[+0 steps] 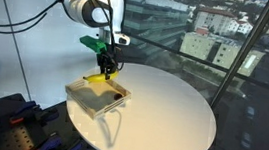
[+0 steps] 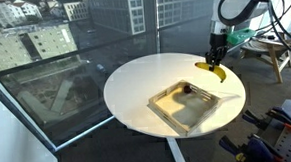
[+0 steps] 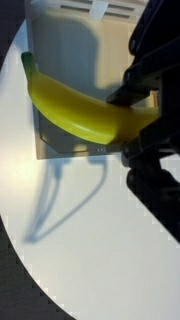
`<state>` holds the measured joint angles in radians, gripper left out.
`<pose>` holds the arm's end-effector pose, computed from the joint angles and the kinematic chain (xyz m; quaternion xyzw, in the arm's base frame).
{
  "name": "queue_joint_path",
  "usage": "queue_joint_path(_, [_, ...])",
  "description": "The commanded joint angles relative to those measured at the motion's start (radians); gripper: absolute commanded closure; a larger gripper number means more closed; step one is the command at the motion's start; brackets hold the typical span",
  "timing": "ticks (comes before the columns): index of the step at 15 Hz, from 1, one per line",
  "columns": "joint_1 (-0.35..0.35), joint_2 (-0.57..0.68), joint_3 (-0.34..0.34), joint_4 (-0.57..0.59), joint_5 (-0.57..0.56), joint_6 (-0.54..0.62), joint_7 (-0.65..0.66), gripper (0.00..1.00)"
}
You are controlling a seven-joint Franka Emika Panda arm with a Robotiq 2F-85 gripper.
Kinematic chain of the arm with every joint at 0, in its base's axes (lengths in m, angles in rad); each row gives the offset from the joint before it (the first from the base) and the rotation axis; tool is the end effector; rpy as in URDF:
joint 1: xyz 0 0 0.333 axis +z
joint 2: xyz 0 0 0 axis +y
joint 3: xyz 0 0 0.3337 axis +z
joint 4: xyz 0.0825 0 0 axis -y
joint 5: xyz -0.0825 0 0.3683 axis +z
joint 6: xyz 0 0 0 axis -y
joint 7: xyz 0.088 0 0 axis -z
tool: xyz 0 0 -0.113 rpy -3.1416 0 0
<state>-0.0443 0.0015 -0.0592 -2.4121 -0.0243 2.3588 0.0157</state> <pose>0.4688 -0.0491 0.3289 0.9983 -0.0507 -0.0277 0.0072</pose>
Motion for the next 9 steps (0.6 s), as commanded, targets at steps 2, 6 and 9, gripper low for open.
queue_joint_path(2, [-0.021, -0.022, -0.014, -0.014, -0.008, 0.013, -0.032, 0.84])
queue_joint_path(6, [-0.03, -0.02, -0.024, -0.013, -0.016, 0.02, -0.038, 0.84])
queue_joint_path(9, [-0.036, -0.017, -0.032, -0.011, -0.023, 0.026, -0.037, 0.84])
